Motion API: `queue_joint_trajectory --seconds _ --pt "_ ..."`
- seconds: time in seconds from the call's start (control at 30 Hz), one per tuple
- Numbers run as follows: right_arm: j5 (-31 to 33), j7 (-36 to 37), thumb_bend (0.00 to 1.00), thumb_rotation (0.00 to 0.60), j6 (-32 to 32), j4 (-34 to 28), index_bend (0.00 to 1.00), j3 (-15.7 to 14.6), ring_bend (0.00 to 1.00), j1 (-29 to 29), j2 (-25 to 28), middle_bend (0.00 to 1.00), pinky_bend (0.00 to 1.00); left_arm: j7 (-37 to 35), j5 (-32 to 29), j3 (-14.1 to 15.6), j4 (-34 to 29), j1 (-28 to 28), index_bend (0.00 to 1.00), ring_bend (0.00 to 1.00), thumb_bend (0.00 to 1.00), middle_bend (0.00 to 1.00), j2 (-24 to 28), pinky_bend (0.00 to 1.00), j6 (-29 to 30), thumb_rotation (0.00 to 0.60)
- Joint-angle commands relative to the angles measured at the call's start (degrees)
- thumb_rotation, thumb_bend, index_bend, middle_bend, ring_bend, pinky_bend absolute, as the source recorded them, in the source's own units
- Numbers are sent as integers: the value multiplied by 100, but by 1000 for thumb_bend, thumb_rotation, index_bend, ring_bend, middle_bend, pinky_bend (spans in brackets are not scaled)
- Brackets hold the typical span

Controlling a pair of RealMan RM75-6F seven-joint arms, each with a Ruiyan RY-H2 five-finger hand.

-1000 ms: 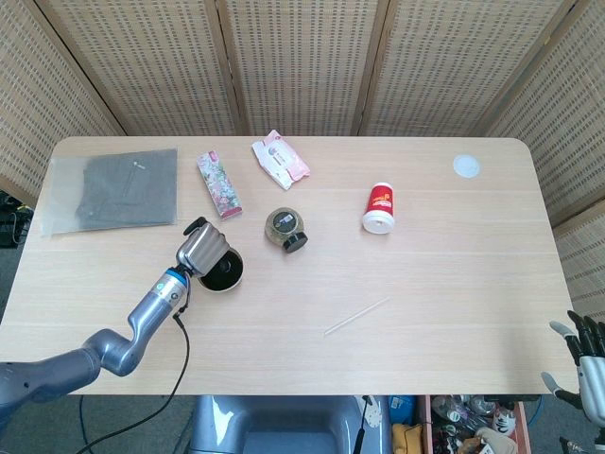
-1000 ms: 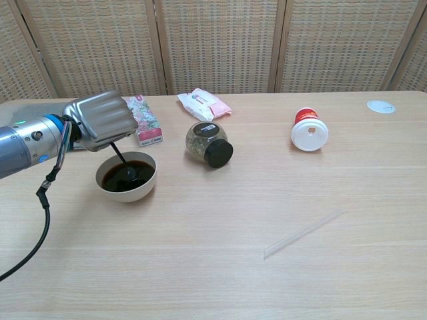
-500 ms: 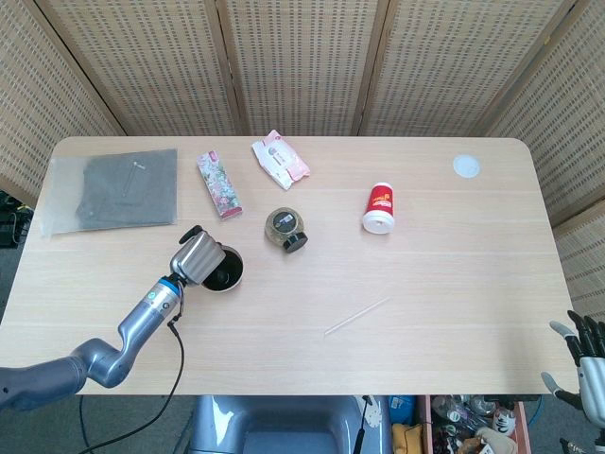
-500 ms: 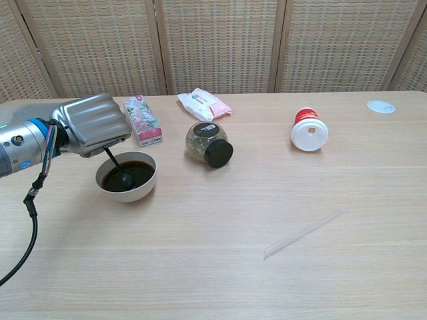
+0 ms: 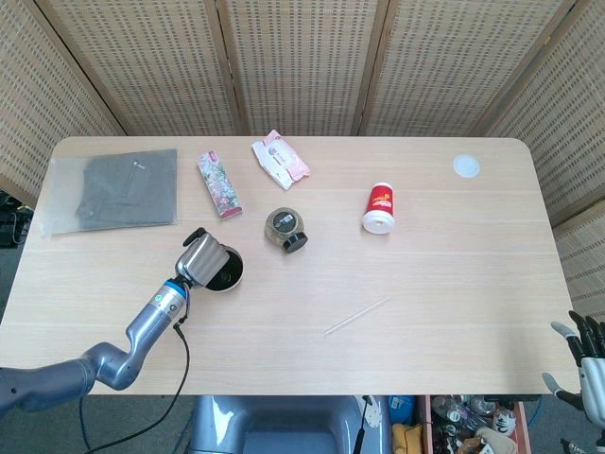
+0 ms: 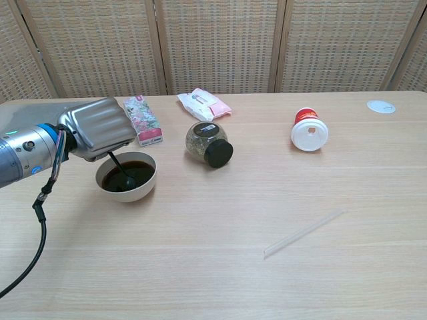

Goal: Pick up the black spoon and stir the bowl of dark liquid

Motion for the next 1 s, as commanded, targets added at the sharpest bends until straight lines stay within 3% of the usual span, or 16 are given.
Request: queue_joint_trajectory --seconds 0.03,0.4,0.73,1.0 --pt "3 1 357 600 2 -1 243 0 0 -4 2 156 0 62 -51 -17 -38 -12 628 686 400 785 -8 707 8 600" --pt "4 8 357 600 -10 2 243 2 0 -2 -1 160 0 134 -199 -1 -144 -14 554 683 395 781 24 707 13 600" --pt "7 -3 357 600 1 -9 243 5 0 -9 5 163 0 144 -240 4 -187 -45 549 682 282 780 47 707 49 600" --pt "8 -6 357 600 1 -15 243 9 0 -9 9 166 0 136 -266 18 -210 -51 535 682 272 778 82 707 87 600"
